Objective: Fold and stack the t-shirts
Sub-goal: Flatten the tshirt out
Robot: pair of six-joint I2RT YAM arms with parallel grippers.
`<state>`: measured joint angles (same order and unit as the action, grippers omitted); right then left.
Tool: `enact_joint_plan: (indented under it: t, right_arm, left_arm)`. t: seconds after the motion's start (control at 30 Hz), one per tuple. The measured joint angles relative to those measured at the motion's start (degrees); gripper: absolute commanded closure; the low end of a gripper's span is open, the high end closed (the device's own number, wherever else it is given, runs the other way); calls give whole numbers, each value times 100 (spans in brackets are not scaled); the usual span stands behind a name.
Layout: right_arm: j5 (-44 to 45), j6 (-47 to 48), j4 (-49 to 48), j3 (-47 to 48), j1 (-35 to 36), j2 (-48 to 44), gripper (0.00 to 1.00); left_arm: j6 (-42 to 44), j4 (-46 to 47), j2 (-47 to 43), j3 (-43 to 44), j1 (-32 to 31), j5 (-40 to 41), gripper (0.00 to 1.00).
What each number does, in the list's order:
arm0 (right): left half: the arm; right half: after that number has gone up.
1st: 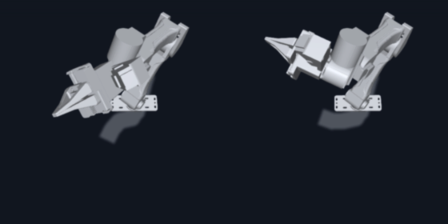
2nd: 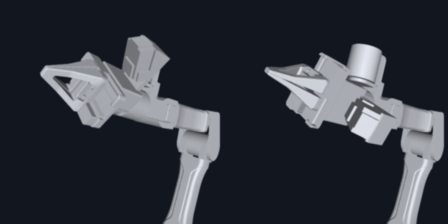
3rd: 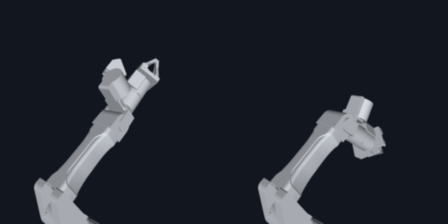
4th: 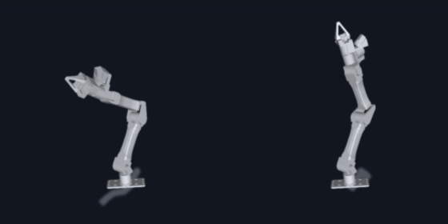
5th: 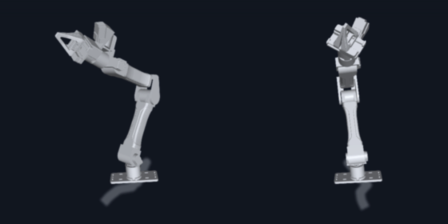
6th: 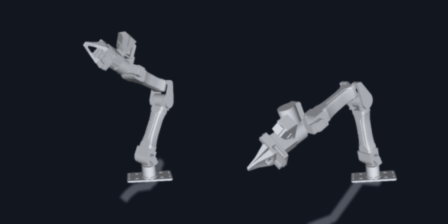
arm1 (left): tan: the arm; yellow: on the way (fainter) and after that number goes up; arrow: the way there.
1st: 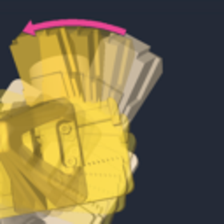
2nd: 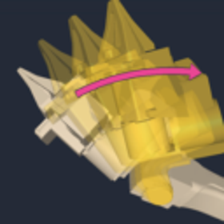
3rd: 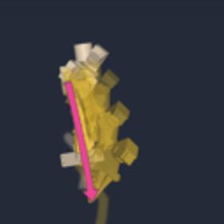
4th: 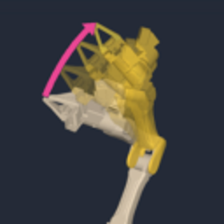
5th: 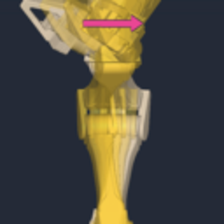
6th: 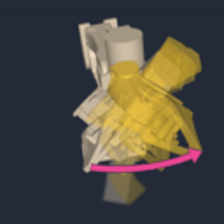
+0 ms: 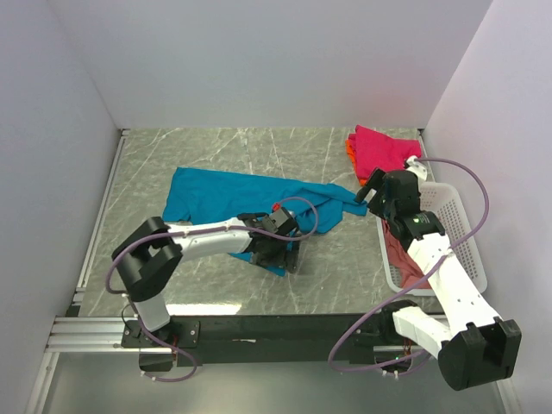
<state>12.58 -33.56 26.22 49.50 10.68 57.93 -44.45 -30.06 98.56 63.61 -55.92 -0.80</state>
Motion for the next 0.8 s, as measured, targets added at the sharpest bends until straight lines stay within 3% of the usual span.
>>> enact_joint_plan:
  t: [0.23, 0.53, 0.6, 0.63, 0.67, 0.8]
  right_arm:
    - [-11, 44, 7, -105, -166, -68, 6]
    - [-57, 109, -9, -269, -330, -72, 6]
    - [-66, 133, -7, -293, -365, -72, 6]
    - [-70, 149, -7, -302, -382, -72, 6]
    - [-79, 155, -7, -302, -396, -72, 6]
    - [-133, 219, -11, -304, -442, -81, 6]
  left_arm:
    - [-39, -321, 485, 278, -52, 476, 23]
    - [-728, -1329, 1154, 1130, -221, 1512, 51]
    - [-951, -1519, 1283, 1318, -236, 1729, 73]
    - [-1058, -1604, 1340, 1394, -240, 1847, 91]
    - [-1150, -1665, 1384, 1449, -245, 1952, 99]
    - [-1403, -1985, 1453, 1517, -238, 2417, 99]
